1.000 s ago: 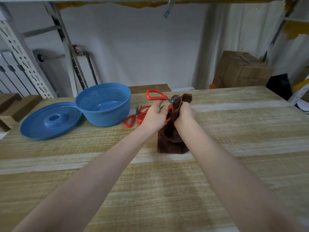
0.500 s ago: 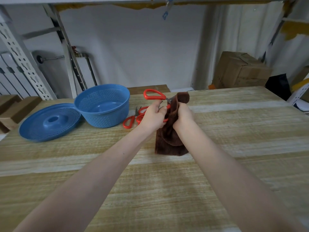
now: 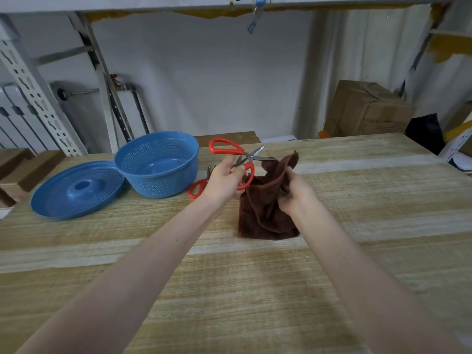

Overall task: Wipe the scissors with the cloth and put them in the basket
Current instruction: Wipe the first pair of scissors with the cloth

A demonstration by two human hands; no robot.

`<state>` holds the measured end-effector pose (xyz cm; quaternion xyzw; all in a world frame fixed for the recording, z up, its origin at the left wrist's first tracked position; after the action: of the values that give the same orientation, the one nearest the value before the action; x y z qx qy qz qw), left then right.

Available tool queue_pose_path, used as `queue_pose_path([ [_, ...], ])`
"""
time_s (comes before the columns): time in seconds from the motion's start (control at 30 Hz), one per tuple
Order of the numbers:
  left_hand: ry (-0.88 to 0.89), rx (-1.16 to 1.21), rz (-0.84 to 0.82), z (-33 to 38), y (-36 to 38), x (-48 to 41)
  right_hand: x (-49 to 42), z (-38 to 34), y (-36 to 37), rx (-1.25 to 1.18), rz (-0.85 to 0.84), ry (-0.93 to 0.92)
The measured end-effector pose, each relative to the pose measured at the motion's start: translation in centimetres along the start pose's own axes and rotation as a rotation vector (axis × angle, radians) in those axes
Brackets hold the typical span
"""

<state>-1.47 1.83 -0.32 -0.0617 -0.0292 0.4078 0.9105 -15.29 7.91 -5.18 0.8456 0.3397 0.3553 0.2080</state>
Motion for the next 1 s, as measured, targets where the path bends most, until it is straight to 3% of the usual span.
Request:
queue_pose_path([
  [0.17, -0.031, 0.171, -0.076, -0.4, -0.6, -0.3, 0.4, -3.1, -1.6, -0.083, 0.027, -0.148],
  [0.37, -0.059, 0.205, -0.16, -0.2, -1.3, -0.6, 1.9, -6.4, -1.8, 0.257, -0.019, -0.424],
  [0.53, 0.016, 0.323, -0.122, 0.0, -2.3, -1.0, 1.4, -5.3, -2.7, 0.376, -0.061, -0.407],
  [0.7, 0.029, 0.378, 0.012, -0.3, -1.9, -1.4, 0.4, -1.9, -1.7, 0.151, -0.11, -0.287],
  [0.8, 0.058, 0.392, 0.017, -0.7, -0.9, -1.2, 0.1, 0.0, -0.3, -0.039, -0.166, -0.207],
  [1.0, 0.053, 0.388, -0.009, -2.2, 0.7, -0.8, -0.6, 2.3, 0.8, -0.133, -0.301, -0.185],
])
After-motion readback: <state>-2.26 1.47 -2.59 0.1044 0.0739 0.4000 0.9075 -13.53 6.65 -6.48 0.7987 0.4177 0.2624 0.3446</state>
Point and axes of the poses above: each hand's wrist, its own x-axis away from the middle knuckle, its own y-axis out of the palm, z = x × y, the point moved 5 cm from there along -x, towards the middle knuckle, and after that the axes turned 7 degrees about -z, right-handed, at the moved point
